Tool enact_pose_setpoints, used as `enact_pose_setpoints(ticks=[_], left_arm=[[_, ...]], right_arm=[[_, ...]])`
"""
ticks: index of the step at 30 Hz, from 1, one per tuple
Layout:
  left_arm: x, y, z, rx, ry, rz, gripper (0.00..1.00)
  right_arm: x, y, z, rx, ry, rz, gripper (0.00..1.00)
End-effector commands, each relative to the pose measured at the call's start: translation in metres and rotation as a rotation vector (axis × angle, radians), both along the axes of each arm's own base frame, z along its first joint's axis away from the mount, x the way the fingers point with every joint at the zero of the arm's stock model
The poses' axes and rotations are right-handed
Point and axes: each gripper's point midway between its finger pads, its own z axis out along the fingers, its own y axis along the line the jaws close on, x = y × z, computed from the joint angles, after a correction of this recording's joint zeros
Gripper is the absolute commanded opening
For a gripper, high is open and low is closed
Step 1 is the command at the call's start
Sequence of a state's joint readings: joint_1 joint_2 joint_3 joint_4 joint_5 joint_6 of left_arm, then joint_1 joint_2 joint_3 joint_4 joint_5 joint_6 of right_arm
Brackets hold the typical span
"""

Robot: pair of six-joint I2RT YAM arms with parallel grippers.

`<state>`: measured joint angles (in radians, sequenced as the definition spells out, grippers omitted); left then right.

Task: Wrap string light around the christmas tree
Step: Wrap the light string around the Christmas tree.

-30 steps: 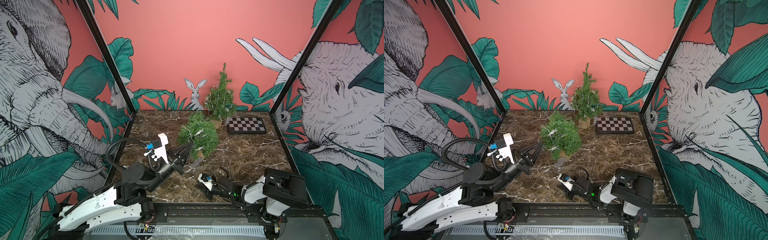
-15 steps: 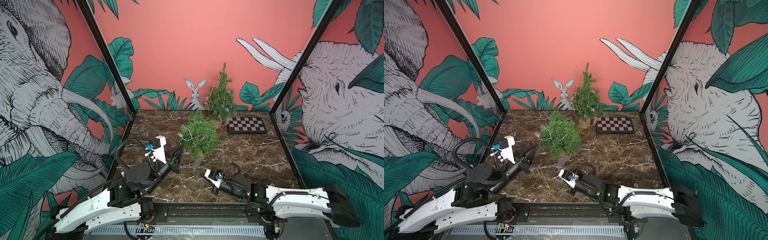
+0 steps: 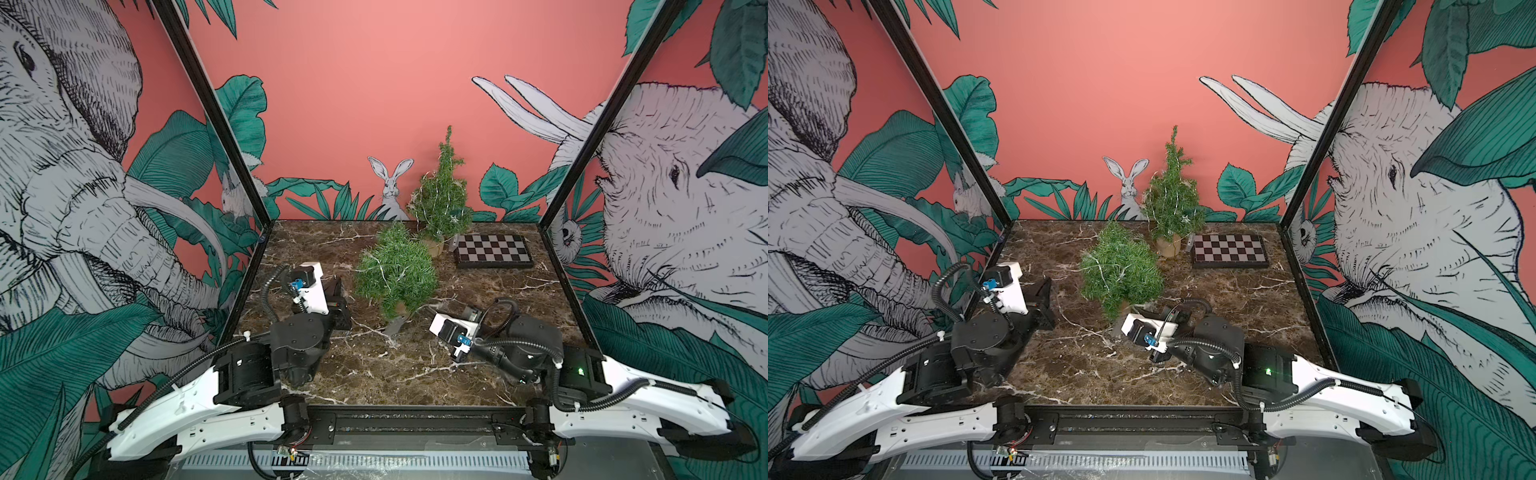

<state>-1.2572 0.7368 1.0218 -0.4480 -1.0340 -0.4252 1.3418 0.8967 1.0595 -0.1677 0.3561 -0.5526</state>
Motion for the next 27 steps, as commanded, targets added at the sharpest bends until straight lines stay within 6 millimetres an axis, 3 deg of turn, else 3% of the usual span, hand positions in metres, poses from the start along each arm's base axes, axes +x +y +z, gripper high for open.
enact_pose_setpoints(ticks=[1,5,14,22,23,27], left_arm=[[0.013,0.016,0.000,0.146,-0.023,0.149,0.00],[0.038,0.022,-0.024,0.078,0.088,0.154,0.00],[0.058,0.006,-0.023,0.047,0.095,0.116,0.00],[0.062,0.003,-0.022,0.032,0.067,0.121,0.00],[0.063,0.003,-0.023,0.044,0.069,0.121,0.02],[0.061,0.009,-0.023,0.064,0.074,0.136,0.33]], right_arm=[[0.008,0.007,0.030,-0.078,-0.173,-0.027,0.00],[0.017,0.020,0.070,-0.040,-0.294,-0.072,0.00],[0.039,0.037,0.149,0.021,-0.455,-0.115,0.00],[0.051,0.061,0.187,0.040,-0.558,-0.076,0.00],[0.053,0.065,0.192,0.042,-0.565,-0.074,0.00],[0.056,0.076,0.207,0.057,-0.581,-0.055,0.00]])
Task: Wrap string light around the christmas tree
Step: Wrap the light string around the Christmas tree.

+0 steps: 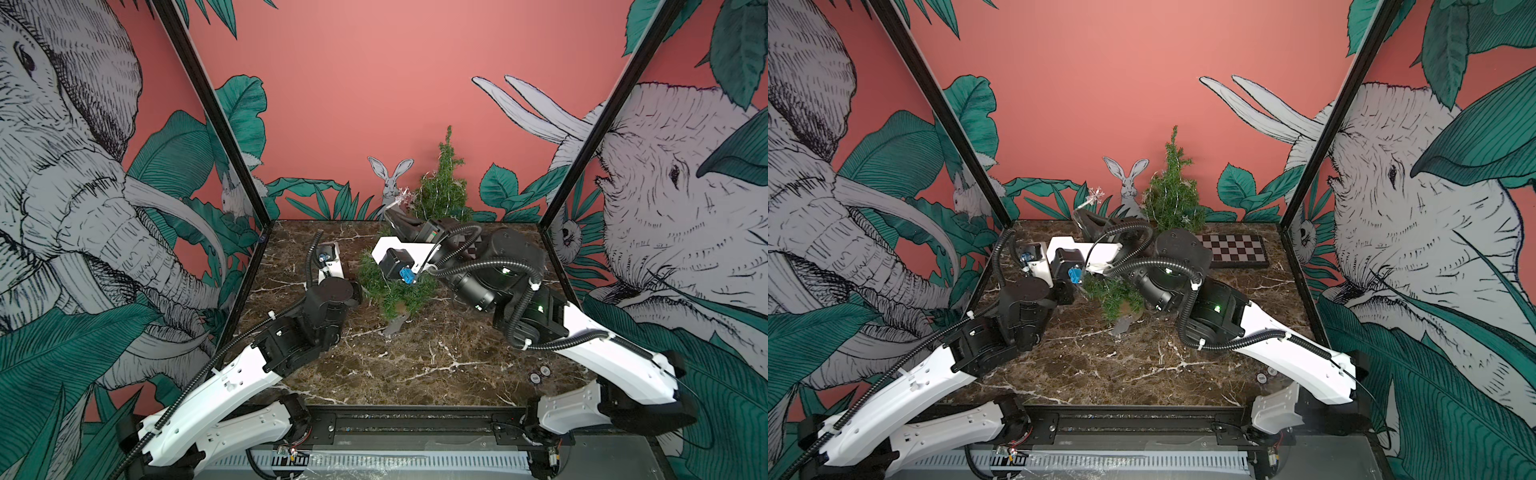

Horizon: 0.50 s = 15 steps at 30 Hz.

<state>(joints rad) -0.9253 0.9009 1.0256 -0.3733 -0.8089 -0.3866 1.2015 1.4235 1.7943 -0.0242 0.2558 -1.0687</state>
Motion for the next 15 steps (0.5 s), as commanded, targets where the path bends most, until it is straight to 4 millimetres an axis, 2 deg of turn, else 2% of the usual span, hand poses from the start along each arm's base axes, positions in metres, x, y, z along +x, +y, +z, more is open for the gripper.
enact_pose_setpoints(ticks=[1,5,10,11,15], left_arm=[[-0.003,0.012,0.007,-0.017,-0.021,0.038,0.40],[-0.011,0.036,0.019,-0.017,-0.065,0.096,0.58],[-0.027,0.061,0.028,0.015,-0.087,0.111,0.70],[-0.030,0.063,0.028,0.022,-0.090,0.101,0.71],[-0.042,0.058,0.035,0.008,-0.150,-0.023,0.76]], right_arm=[[-0.004,0.002,0.027,0.036,-0.069,0.033,0.00],[0.002,0.013,0.036,0.024,-0.105,0.040,0.00],[0.005,0.017,0.059,0.037,-0.161,0.030,0.00],[0.008,0.026,0.057,0.028,-0.166,0.034,0.00],[0.009,0.035,0.069,0.027,-0.205,0.044,0.00]])
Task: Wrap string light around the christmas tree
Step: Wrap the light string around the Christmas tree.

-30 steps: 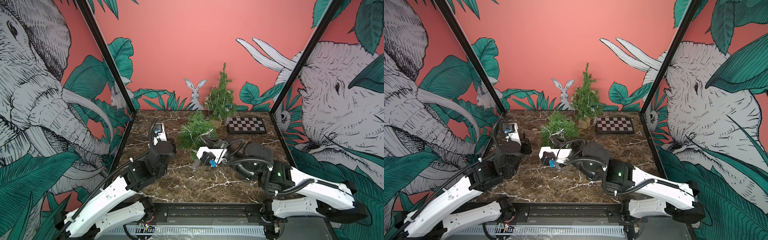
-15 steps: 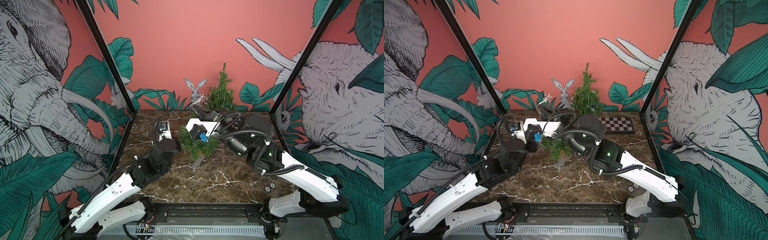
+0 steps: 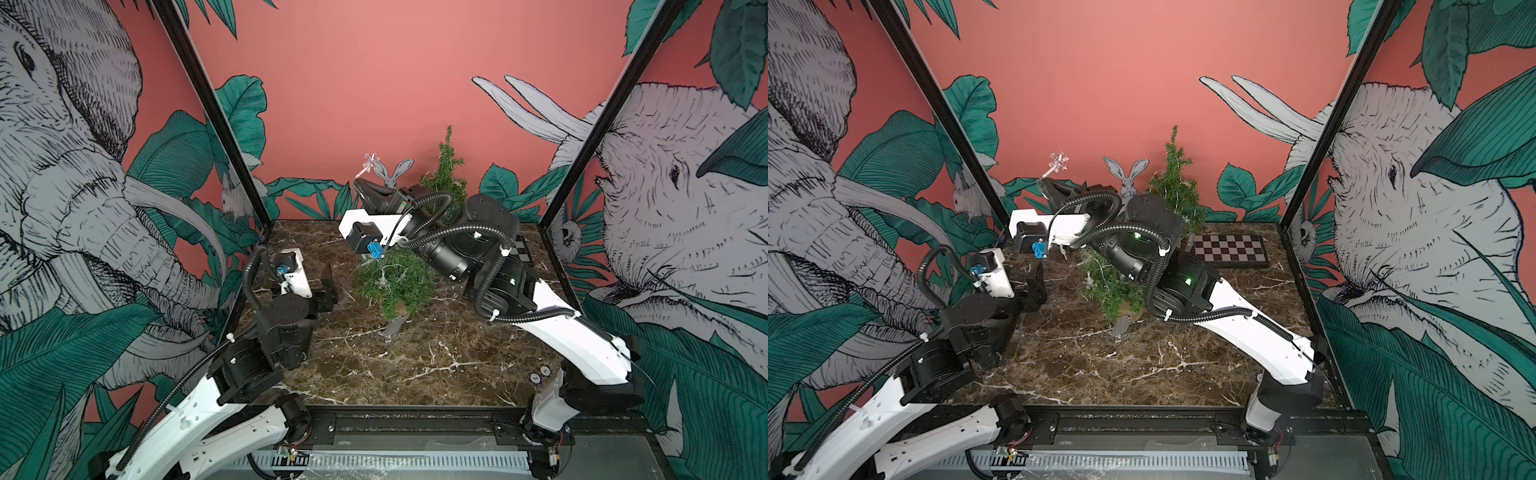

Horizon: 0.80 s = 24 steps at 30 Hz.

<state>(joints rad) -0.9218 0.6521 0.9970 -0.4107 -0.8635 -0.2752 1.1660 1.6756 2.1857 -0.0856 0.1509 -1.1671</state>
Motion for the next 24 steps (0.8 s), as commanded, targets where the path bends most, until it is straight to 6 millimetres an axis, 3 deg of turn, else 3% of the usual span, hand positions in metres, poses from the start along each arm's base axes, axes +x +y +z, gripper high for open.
enact_pose_setpoints(ticks=[1,10,15,20,24], left_arm=[[-0.008,-0.008,0.001,0.037,-0.049,-0.110,0.76],[-0.020,-0.042,0.016,0.052,-0.138,-0.327,0.79],[-0.011,-0.071,0.013,0.051,-0.109,-0.400,0.78],[0.001,-0.098,0.010,0.094,-0.082,-0.443,0.81],[0.020,-0.101,0.011,0.139,-0.080,-0.362,0.86]], right_arm=[[-0.004,-0.002,0.024,0.022,-0.090,0.000,0.00],[0.031,0.010,0.037,0.047,-0.113,-0.038,0.00],[0.058,0.012,0.031,0.076,-0.083,-0.047,0.00],[0.071,0.004,0.043,0.162,-0.118,-0.067,0.00],[0.077,-0.006,0.056,0.228,-0.155,-0.090,0.00]])
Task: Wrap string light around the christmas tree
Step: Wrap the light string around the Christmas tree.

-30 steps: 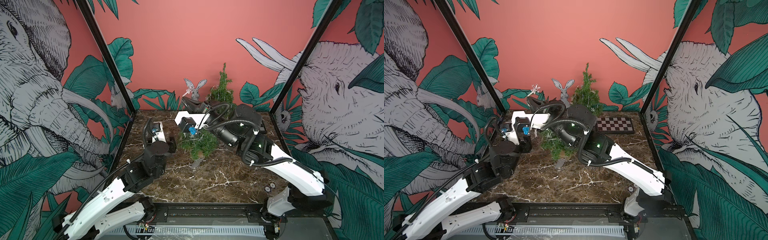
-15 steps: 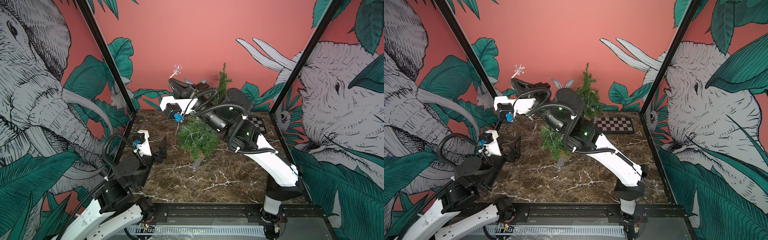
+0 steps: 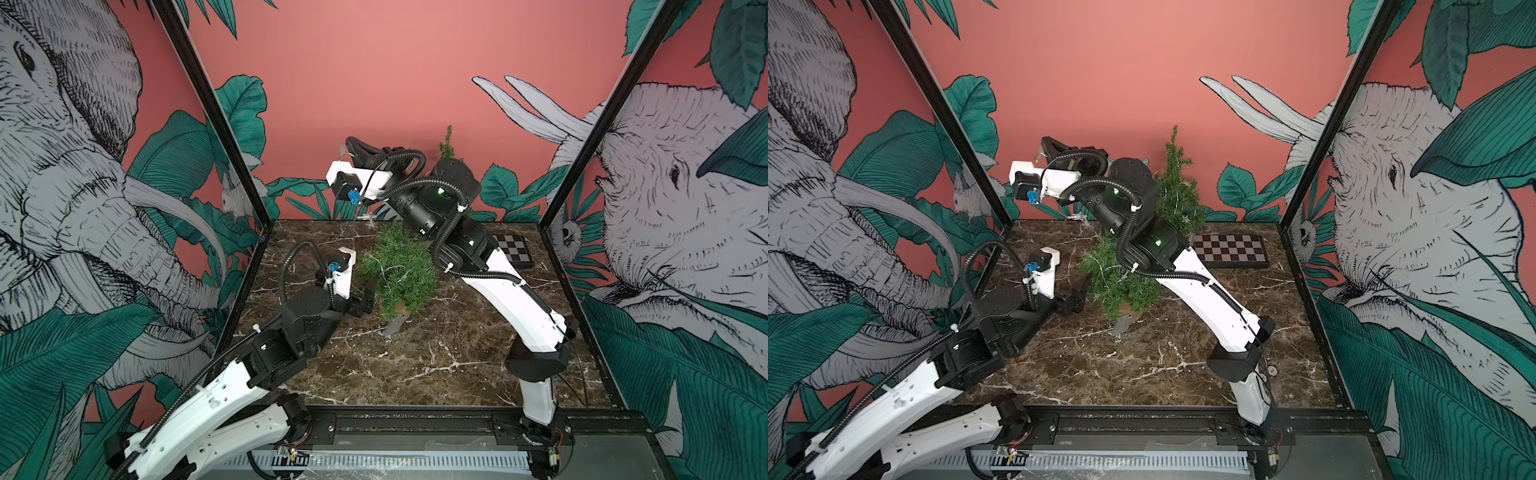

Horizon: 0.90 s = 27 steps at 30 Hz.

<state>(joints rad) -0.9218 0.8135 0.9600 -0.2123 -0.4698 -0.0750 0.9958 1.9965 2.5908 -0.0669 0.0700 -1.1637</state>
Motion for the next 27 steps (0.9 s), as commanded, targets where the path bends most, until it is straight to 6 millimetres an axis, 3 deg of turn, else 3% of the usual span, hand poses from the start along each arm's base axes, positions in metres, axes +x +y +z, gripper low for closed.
enact_pose_setpoints(ticks=[1,8,12,20,27], left_arm=[[0.013,0.008,0.028,-0.021,-0.071,0.090,0.88],[0.046,0.015,0.026,-0.043,-0.025,0.227,0.91],[0.057,0.026,0.028,-0.091,-0.015,0.258,0.89],[0.068,0.025,0.030,-0.103,0.005,0.228,0.86],[0.103,0.037,0.030,-0.270,0.107,0.190,0.83]], right_arm=[[-0.010,-0.026,0.043,0.169,-0.101,0.003,0.00],[0.002,-0.041,0.054,0.224,-0.144,-0.020,0.00],[0.029,-0.051,0.045,0.205,-0.139,-0.100,0.00],[0.084,-0.080,0.026,0.190,-0.082,-0.215,0.00],[0.134,-0.105,-0.003,0.165,0.022,-0.282,0.00]])
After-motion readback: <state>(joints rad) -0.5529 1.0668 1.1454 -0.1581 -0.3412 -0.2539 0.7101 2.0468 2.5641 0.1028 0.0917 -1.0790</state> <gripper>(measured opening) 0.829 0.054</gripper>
